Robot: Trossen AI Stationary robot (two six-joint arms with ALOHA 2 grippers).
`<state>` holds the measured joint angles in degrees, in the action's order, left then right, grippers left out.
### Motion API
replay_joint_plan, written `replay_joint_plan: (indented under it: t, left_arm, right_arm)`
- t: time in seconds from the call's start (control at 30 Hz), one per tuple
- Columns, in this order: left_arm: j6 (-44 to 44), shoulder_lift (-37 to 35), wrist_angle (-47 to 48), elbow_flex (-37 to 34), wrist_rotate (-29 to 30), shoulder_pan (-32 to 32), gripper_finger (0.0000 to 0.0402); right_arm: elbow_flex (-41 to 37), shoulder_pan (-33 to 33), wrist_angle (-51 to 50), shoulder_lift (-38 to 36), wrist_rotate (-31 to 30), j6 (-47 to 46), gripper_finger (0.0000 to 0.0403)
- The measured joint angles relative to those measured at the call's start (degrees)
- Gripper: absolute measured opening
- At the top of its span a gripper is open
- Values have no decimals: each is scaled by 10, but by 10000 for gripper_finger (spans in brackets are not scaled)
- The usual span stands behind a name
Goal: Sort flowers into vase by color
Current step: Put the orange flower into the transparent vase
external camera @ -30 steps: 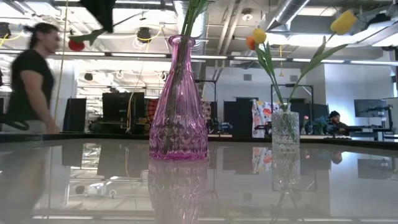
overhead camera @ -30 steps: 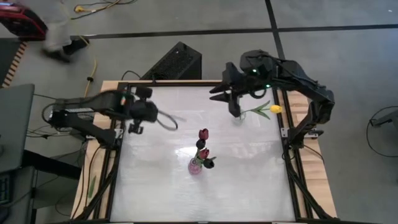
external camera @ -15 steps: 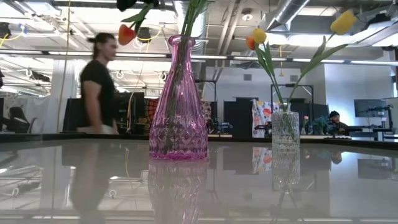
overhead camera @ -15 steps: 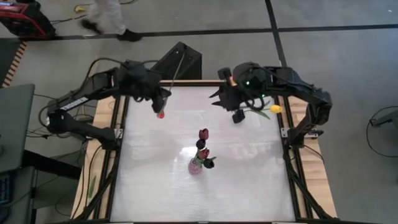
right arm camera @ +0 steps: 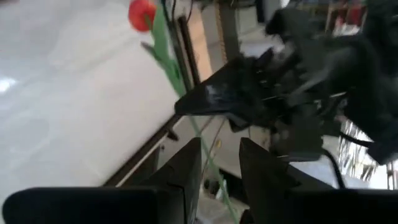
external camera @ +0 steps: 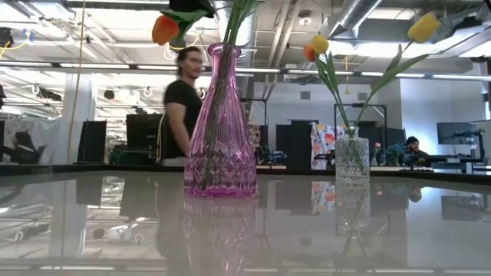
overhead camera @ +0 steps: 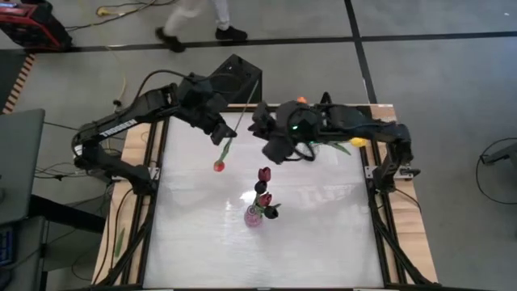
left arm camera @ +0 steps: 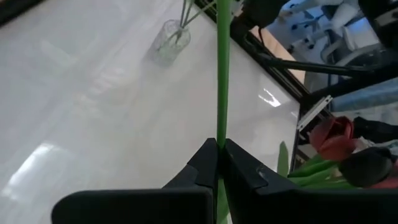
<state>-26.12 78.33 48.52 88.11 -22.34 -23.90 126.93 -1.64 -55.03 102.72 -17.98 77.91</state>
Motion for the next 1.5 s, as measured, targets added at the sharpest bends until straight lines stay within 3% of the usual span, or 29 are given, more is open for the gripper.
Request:
replay_joint_plan:
  t: [0.27,0.63,1.07,1.2,1.33,1.5]
  left_arm:
    - [-2,14,-5,0,-35,0,0]
    - [-9,11,11,0,-78,-8,0]
    - [79,7,43,0,-204,-16,0]
    - [85,7,43,0,-197,-10,0]
    - [86,7,43,0,-193,-12,0]
    - [87,7,40,0,-169,-14,0]
  right_arm:
    - [0,7,21,52,-74,47,134]
    - [0,16,49,72,-73,72,131]
    - [0,24,45,72,-59,66,120]
    - [0,26,47,72,-60,61,117]
    - [0,24,49,72,-60,50,96]
    - [0,24,49,72,-61,44,36]
